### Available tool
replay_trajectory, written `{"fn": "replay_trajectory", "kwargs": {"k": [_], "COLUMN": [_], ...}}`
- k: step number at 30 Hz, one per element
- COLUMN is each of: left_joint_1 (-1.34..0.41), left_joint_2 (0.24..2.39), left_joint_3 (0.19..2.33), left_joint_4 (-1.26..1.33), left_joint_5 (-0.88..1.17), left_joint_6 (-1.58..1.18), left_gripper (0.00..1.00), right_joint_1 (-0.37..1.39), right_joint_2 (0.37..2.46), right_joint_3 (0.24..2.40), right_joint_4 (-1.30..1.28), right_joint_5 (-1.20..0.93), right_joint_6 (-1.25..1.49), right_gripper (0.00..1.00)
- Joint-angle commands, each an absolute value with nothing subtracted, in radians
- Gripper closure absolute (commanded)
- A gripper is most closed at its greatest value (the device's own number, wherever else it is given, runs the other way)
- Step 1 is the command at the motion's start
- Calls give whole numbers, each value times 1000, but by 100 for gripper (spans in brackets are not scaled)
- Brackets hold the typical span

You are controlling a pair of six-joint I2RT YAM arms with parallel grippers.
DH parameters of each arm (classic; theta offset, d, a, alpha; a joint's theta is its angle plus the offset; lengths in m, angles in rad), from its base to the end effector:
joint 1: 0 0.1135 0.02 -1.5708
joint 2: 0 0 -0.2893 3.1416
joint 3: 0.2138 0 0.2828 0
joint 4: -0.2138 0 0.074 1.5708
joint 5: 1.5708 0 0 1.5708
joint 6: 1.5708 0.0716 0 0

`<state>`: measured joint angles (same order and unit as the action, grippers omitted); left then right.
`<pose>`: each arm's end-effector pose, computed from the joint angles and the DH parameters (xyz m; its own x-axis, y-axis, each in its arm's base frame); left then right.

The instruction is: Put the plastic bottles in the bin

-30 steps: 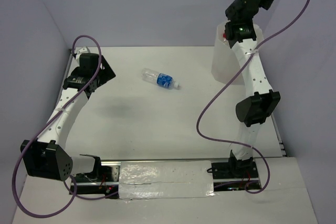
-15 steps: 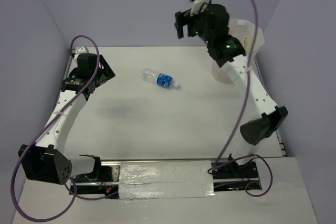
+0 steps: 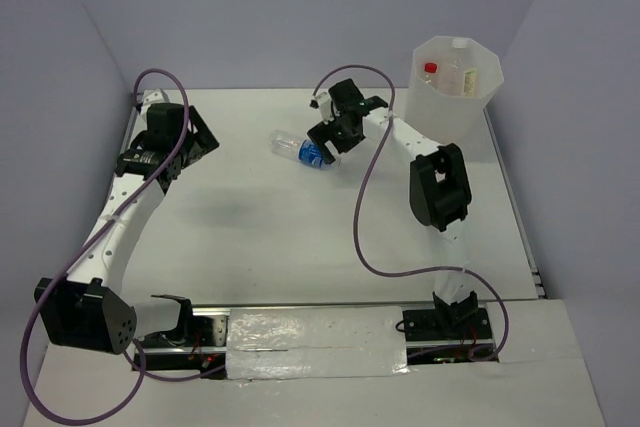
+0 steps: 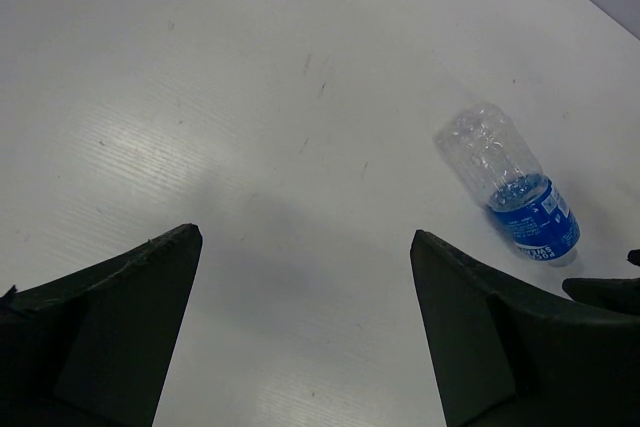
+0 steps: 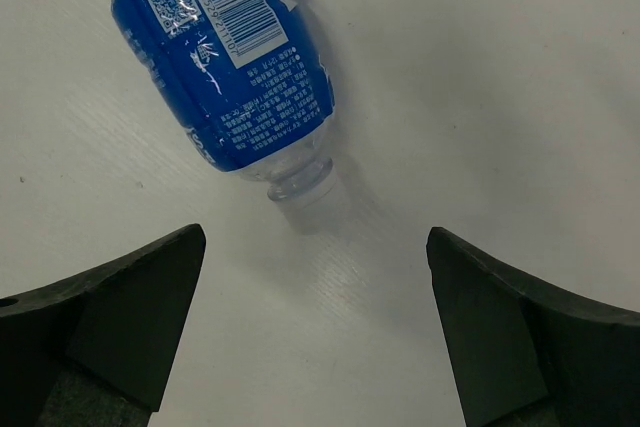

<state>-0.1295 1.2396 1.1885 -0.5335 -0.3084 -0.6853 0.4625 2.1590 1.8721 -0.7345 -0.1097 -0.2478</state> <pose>0.3237 -0.0202 0.3544 -0.3427 -0.5635 -0.7517 -0.4454 0.8019 -0.3981 0.4783 0.2472 0.2097 -0.6186 -0.5808 -0.5291 -0.6667 0.7443 -0.0376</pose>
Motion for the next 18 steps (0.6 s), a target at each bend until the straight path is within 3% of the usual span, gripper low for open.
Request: {"fn": "replay_trajectory", "kwargs": {"k": [1, 18], "left_joint_1": [-124, -124], "left_joint_2": [1244, 1261], "left_joint_3": [1207, 1232], "left_joint_4": [-522, -534], "left_joint_5": [-307, -321], "left_joint_6": [-683, -664], "left_gripper": [0, 1], "right_joint_1": [469, 497], "right_joint_2": [2177, 2315], "right_joint_3": [1910, 1997], "right_joint_4": [-721, -765], "right_joint_5": [-113, -186], "right_joint_6": [-288, -307], "right_gripper": [1, 6]}}
